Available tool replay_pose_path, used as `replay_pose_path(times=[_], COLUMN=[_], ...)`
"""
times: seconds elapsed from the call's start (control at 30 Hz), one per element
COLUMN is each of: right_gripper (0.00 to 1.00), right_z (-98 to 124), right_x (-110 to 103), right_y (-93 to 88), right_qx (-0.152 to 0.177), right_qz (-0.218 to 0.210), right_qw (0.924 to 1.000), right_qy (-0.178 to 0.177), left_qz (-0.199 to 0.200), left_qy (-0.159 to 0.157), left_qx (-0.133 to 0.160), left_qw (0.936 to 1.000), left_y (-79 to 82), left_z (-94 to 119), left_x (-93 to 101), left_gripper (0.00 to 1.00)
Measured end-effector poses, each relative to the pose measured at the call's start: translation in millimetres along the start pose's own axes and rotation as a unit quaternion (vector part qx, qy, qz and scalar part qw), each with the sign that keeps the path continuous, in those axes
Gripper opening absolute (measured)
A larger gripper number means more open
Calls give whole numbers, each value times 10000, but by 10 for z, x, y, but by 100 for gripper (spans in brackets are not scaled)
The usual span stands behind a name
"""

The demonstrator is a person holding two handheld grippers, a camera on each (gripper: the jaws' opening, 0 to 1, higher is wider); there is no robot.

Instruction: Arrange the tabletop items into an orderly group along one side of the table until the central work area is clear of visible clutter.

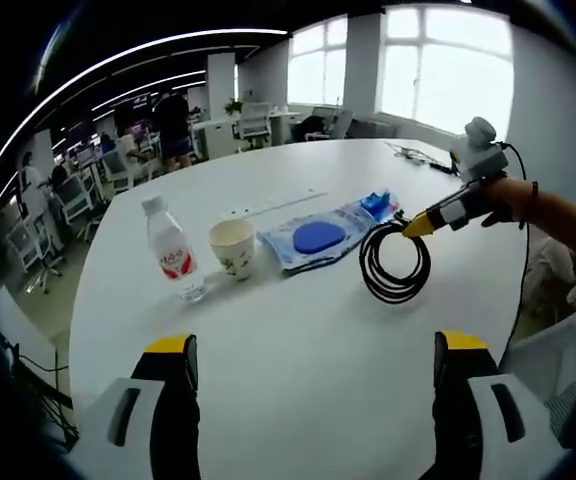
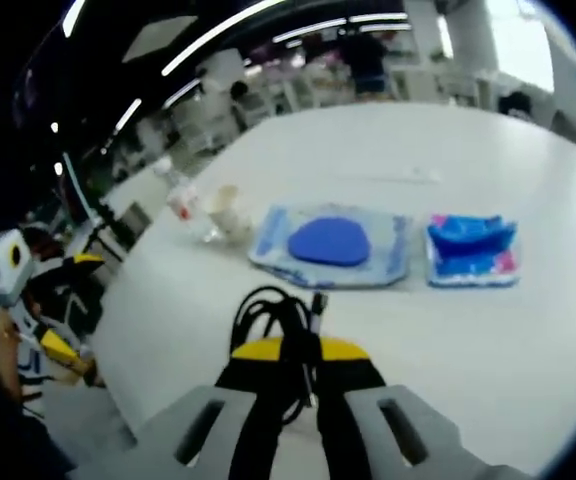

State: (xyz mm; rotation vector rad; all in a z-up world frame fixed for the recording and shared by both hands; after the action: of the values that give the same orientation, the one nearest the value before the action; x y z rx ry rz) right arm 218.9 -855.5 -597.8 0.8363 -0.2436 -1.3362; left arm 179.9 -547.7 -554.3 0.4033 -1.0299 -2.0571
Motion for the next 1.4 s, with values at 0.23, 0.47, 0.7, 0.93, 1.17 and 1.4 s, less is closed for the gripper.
replay_pose_path(times=[0.23, 0.47, 0.7, 0.93, 1.17, 1.4], right_gripper=[7, 7, 7, 7, 7, 7], right_z=[23, 14, -26, -64, -119, -186], right_x=[140, 342, 531, 669, 778, 864], right_y=[-10, -10, -7, -24, -52, -92], right_qx=[-24, -42, -82, -124, -196, -339], right_qz=[-26, -122, -281, -431, -489, -470], right_qw=[9999, 9994, 9988, 9977, 9968, 9960], right_qy=[-121, -306, -404, -506, -594, -683], left_qz=[50, 77, 66, 90, 115, 180], left_qy=[54, 91, 95, 91, 108, 132], left_qx=[-21, -61, -116, -164, -156, -208], left_qw=[10000, 9999, 9999, 9998, 9998, 9995], left_y=[-22, -23, -32, -64, -66, -108], left_z=[13, 7, -21, -42, -56, -64], left_x=[-29, -55, -62, -66, -85, -107], left_gripper=[99, 99, 99, 99, 99, 99])
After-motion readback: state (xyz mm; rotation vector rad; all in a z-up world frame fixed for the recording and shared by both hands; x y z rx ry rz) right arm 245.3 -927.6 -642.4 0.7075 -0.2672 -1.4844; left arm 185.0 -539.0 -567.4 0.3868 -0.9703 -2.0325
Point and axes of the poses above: the point that each gripper's makers call its tool centre point, and the gripper's own axes: z roughly backward along the fingers, x roughly to its right, y roughly out of its top, the point moved 8 cm from there along z, roughly backward along the fingers, and after that the axes turned 1 degree about z, right-handed, at the moved point
